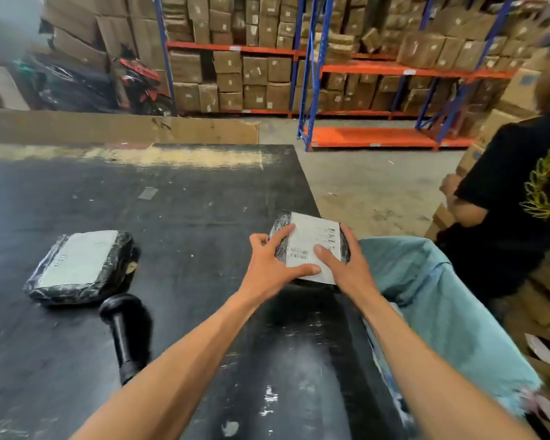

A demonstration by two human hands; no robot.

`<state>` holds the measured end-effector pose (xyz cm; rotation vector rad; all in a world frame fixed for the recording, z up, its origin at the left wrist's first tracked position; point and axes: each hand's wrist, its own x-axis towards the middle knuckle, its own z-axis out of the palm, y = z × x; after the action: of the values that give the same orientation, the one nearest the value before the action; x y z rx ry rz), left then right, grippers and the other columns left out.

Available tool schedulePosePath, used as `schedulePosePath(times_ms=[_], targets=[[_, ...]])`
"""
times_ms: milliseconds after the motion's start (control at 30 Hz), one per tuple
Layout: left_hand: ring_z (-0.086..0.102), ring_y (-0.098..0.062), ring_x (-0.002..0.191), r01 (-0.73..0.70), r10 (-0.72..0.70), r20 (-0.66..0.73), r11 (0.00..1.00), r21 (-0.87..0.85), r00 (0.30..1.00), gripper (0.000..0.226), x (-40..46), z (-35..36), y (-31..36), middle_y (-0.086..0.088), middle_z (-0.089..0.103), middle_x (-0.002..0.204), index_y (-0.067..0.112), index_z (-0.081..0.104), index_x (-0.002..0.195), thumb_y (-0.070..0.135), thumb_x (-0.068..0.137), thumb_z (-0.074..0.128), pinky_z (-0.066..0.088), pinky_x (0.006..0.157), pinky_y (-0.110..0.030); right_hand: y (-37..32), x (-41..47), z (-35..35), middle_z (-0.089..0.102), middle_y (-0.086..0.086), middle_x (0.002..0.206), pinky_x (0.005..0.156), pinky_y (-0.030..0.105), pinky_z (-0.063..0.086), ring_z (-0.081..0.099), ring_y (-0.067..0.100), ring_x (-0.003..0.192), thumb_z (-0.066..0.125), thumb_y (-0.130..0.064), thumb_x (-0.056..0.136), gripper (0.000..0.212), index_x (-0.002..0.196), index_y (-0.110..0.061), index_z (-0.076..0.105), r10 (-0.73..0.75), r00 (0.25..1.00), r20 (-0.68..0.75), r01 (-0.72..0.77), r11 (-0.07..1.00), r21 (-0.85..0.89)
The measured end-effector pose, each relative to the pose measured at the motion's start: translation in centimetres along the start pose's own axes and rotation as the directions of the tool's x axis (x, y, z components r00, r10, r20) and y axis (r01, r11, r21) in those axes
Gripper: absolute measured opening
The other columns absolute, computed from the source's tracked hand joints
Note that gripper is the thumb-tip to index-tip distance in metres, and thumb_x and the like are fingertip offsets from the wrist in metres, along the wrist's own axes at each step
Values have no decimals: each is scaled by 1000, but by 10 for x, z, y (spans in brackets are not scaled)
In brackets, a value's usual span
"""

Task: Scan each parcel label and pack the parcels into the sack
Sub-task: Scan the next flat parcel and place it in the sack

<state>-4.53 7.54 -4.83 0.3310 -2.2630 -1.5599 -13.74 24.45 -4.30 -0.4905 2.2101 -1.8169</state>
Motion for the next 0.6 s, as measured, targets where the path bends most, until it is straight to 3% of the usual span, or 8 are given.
schedulePosePath(times_ms=[100,200,300,367,467,533,600], targets=[[49,13,106,53,-51,104,998,-15,993,113,17,57,6,15,35,119,51,14,156,86,64,69,42,92,-12,28,5,-65,68,-17,128,73,-3,45,62,-21,96,83,-33,93,75,158,-36,45,56,992,-112,-56,998,3],[53,-13,111,101,-109,150,993,57,983,104,32,109,3,10,35,125,40,-1,161,88,80,43,43,96,-21,58,11,-122,64,-13,132,75,-2,44,60,-18,100,84,-33,91,84,162,-36,40,111,974,-196,-111,994,13],[29,-21,144,105,-159,195,960,261,968,90,42,145,-16,2,24,155,32,2,162,79,92,33,25,116,-32,86,15,-165,58,-11,137,98,19,45,59,8,117,84,-39,90,87,164,-38,38,177,954,-241,-177,984,20],[11,-25,153,70,-165,203,911,407,965,84,45,161,-29,-9,13,166,29,3,163,71,97,34,13,124,-39,108,16,-184,57,-11,139,104,28,45,58,11,123,85,-36,90,88,164,-37,37,210,948,-239,-207,978,36],[-3,-27,156,-17,-150,233,807,591,961,85,51,181,-41,-14,-3,169,19,0,163,68,100,29,-6,125,-42,141,20,-199,58,-9,140,103,27,45,58,11,125,86,-33,90,90,165,-34,36,247,949,-196,-246,969,26],[-8,-25,156,-83,-128,248,719,690,960,85,57,192,-45,-11,-11,169,15,-4,162,67,101,23,-10,125,-40,162,25,-200,59,-7,141,107,27,45,57,11,127,87,-32,88,91,165,-33,37,275,950,-151,-277,961,3],[-12,-22,156,-121,-117,254,644,756,960,85,64,197,-49,-10,-17,168,12,-9,161,66,102,17,-10,125,-40,182,34,-196,60,-6,142,98,13,47,58,11,127,89,-26,87,91,164,-29,39,299,950,-90,-301,954,-8]])
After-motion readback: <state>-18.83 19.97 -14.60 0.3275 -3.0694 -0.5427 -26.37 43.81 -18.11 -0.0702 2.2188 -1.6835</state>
